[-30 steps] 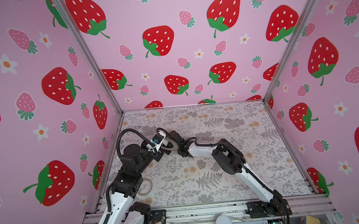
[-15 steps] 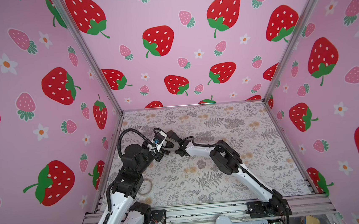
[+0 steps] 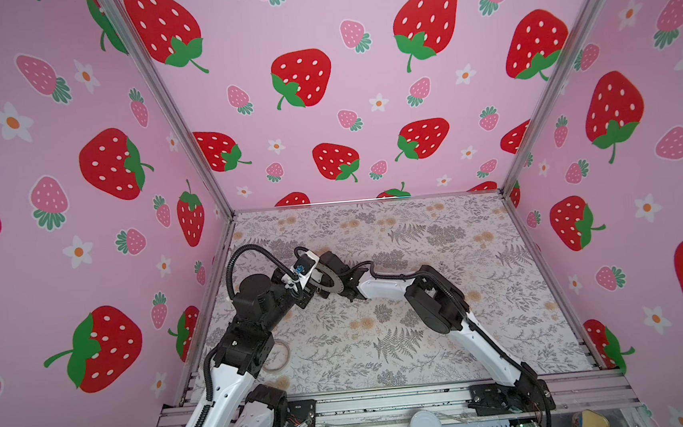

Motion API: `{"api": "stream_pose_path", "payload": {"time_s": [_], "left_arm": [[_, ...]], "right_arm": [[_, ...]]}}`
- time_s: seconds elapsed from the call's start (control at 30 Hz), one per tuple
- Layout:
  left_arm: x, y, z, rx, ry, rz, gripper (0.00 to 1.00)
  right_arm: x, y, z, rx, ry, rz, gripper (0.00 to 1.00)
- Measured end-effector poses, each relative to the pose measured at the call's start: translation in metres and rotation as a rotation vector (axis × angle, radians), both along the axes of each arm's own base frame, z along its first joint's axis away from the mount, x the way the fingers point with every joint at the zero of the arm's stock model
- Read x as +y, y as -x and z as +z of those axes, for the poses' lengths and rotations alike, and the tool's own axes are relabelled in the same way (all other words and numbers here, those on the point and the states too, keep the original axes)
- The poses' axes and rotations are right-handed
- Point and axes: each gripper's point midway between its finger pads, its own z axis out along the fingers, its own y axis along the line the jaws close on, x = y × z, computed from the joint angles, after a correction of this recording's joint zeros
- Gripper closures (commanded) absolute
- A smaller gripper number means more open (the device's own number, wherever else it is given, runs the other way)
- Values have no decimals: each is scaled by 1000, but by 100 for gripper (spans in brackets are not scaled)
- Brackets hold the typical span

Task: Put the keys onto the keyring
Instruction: 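Lower the right gripper over the green-tagged key's metal head, then close the right gripper on the key's ring end near the green tag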

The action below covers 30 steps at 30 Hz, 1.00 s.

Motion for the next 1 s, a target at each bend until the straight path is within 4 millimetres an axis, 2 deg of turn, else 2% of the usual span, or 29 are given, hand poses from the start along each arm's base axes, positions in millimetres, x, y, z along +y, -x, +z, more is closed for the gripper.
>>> {"api": "stream_pose_path", "payload": {"time_s": [0.47, 0.7, 1.0], "left_arm": [[-2, 1, -3, 5, -3, -7, 100], [-2, 2, -2, 1, -2, -7, 100], [-2, 2, -2, 1, -2, -9, 100]], "right_arm": [[-1, 6, 0, -49, 25, 75, 90], [-35, 13, -1, -40, 88, 114, 93], [-92, 9, -2, -57, 182, 123, 92]]}}
